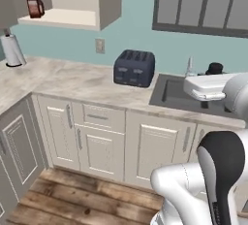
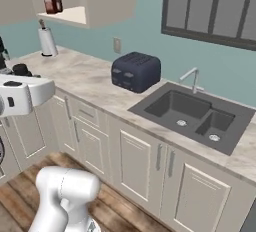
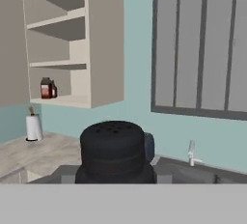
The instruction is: Collect the paprika, ketchup, and shaker from the cabinet and place them next to the stove.
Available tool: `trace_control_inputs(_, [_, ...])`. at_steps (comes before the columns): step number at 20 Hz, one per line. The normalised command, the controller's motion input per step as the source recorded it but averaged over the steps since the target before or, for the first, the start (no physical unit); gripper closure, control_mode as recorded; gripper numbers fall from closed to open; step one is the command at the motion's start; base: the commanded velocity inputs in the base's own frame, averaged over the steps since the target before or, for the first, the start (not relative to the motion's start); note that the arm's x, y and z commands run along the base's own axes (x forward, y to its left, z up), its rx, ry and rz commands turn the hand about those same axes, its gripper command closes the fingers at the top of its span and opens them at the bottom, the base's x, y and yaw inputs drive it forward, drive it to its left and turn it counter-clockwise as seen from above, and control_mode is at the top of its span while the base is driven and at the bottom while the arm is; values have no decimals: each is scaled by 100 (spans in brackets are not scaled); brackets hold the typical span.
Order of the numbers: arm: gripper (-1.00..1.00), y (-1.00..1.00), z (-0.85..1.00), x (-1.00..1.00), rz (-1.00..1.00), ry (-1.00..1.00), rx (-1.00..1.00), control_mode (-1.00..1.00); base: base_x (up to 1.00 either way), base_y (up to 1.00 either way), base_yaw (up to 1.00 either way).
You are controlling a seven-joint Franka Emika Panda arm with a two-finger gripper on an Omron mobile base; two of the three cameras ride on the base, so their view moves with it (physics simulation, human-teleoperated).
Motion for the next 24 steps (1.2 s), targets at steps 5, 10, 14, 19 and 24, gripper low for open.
trace_control_inputs(5, [100, 0, 0, 0, 0, 0, 0, 100, -48, -48, -11])
trace_control_inputs(10, [100, 0, 0, 0, 0, 0, 0, 100, -46, -37, -21])
trace_control_inputs(14, [100, 0, 0, 0, 0, 0, 0, 100, -40, -32, -24])
trace_control_inputs(19, [100, 0, 0, 0, 0, 0, 0, 100, -29, -35, -25])
trace_control_inputs(24, [100, 0, 0, 0, 0, 0, 0, 100, -23, -42, -27])
